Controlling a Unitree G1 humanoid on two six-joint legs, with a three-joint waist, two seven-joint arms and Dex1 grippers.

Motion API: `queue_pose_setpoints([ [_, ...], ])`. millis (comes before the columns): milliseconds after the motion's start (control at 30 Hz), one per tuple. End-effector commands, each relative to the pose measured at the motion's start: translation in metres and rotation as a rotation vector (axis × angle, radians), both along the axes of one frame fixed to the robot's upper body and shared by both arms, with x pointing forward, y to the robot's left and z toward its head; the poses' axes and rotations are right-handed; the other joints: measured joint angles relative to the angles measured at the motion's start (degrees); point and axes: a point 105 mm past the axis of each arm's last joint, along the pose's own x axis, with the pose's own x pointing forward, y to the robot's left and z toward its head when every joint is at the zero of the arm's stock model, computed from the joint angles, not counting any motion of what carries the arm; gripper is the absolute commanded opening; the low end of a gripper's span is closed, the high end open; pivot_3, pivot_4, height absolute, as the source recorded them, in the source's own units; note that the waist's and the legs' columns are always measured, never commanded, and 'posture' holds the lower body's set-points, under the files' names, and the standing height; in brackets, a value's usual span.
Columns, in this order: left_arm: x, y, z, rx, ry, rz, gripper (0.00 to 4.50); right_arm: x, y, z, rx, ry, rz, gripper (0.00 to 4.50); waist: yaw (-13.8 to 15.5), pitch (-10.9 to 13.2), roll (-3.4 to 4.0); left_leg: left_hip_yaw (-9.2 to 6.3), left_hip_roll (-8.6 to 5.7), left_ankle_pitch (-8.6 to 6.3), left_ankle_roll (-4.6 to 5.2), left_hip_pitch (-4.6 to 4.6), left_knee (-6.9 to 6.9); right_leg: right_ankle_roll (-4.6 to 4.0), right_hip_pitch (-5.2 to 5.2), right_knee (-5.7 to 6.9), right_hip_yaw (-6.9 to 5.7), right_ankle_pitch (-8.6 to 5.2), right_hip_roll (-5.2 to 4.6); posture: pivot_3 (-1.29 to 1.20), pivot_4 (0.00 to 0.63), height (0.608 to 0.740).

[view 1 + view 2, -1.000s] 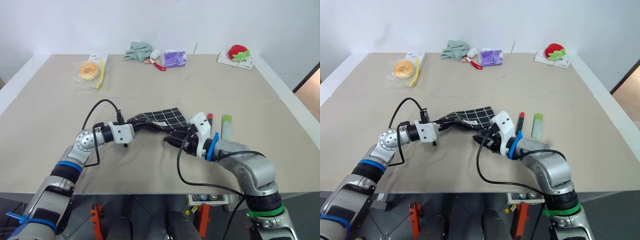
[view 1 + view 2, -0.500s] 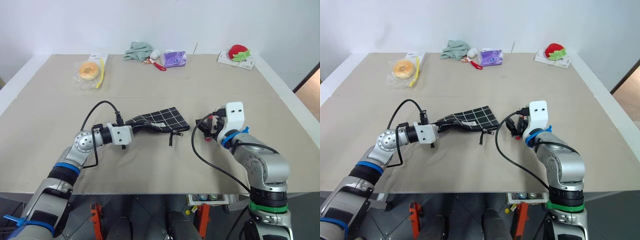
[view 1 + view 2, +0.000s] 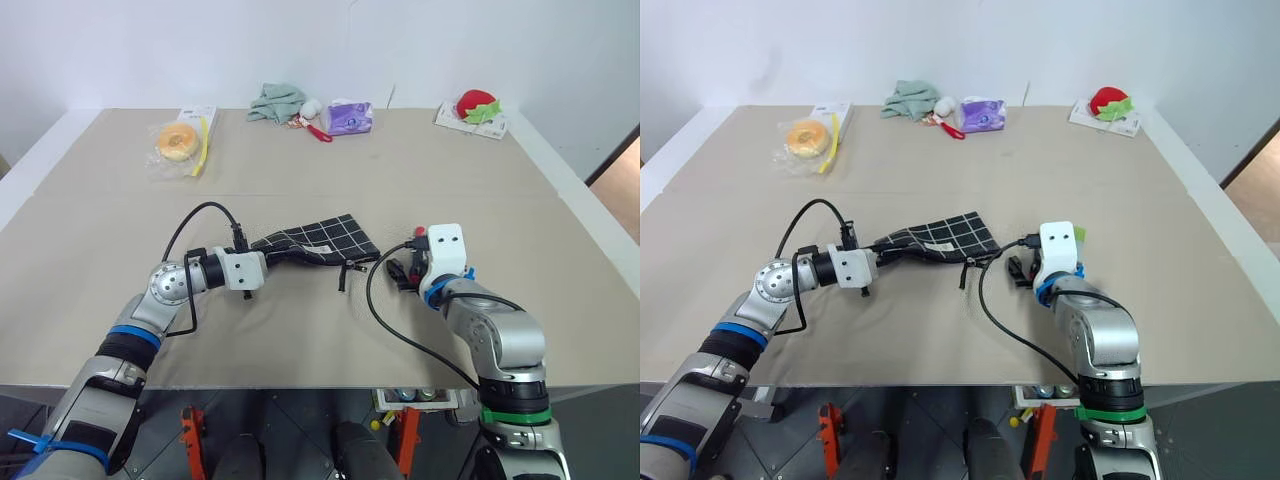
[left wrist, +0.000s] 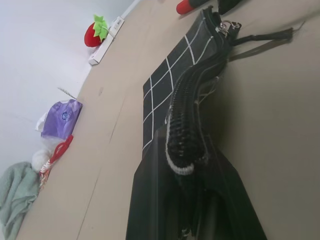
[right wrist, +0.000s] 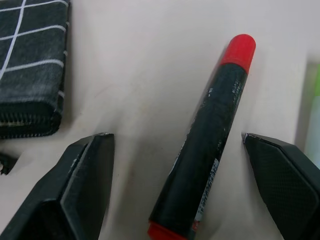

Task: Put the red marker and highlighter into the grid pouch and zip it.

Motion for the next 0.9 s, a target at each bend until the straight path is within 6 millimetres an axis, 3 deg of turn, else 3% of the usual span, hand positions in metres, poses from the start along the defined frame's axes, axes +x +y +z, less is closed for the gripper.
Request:
queue_pose_setpoints([
  [33, -0.001, -0.004, 0.017, -0.035, -0.059, -0.015, 0.0, -0.001, -0.002, -0.002, -0.004, 0.015, -0.004, 2.8, 0.02, 0.0, 0.0, 0.0, 0.0, 0.0, 0.0, 0.0, 0.0, 0.0, 0.0, 0.0, 0.0, 0.0, 0.0, 0.0, 0.15, 0.739],
  [100, -0.001, -0.004, 0.017, -0.037, -0.06, -0.014, 0.0, 0.0, -0.004, 0.001, -0.006, 0.002, 0.001, 1.73, 0.02, 0.0, 0.0, 0.0, 0.0, 0.0, 0.0, 0.0, 0.02, 0.0, 0.03, 0.0, 0.0, 0.0, -0.01, 0.0, 0.15, 0.739],
  [200, 0.0, -0.005, 0.018, -0.04, -0.06, -0.013, 0.0, 0.004, 0.001, 0.036, -0.106, -0.185, 0.143, 0.62, 0.02, 0.03, 0.04, 0.0, -0.01, 0.0, 0.0, 0.0, 0.02, 0.0, 0.03, 0.0, 0.0, 0.01, -0.01, 0.0, 0.15, 0.739],
  [267, 0.0, -0.005, 0.018, -0.042, -0.06, -0.012, 0.0, -0.002, 0.006, 0.055, -0.233, -0.281, 0.308, 0.62, 0.08, 0.08, 0.11, 0.03, -0.06, 0.0, 0.0, -0.04, 0.02, 0.03, 0.0, -0.02, 0.02, -0.01, -0.07, 0.0, 0.15, 0.739],
  [400, 0.001, -0.005, 0.017, -0.041, -0.057, -0.011, 0.0, -0.025, 0.008, 0.073, -0.346, -0.35, 0.599, 0.62, 0.06, 0.09, 0.1, 0.02, -0.06, -0.02, 0.03, -0.04, -0.03, 0.11, -0.01, -0.07, 0.01, -0.08, -0.07, 0.0, 0.15, 0.739],
  [533, 0.002, -0.005, 0.017, -0.04, -0.058, -0.008, 0.0, -0.051, 0.005, 0.061, -0.406, -0.253, 0.805, 0.62, 0.09, 0.11, 0.05, 0.02, -0.05, -0.07, 0.12, -0.03, -0.05, 0.11, 0.01, -0.07, 0.01, -0.12, -0.06, 0.0, 0.15, 0.739],
  [667, 0.002, -0.004, 0.017, -0.042, -0.058, -0.005, 0.0, -0.059, -0.006, 0.045, -0.462, -0.139, 0.834, 0.62, 0.12, 0.14, 0.01, 0.04, -0.06, -0.07, 0.12, -0.02, 0.04, 0.07, 0.03, -0.06, 0.02, -0.09, -0.07, 0.0, 0.15, 0.739],
  [900, 0.001, -0.006, 0.016, -0.046, -0.055, -0.009, 0.0, -0.051, -0.015, 0.032, -0.498, -0.085, 0.76, 0.62, 0.12, 0.15, 0.0, 0.06, -0.05, 0.01, 0.07, 0.04, 0.06, 0.04, 0.06, -0.05, 0.03, 0.05, -0.05, 0.0, 0.15, 0.739],
])
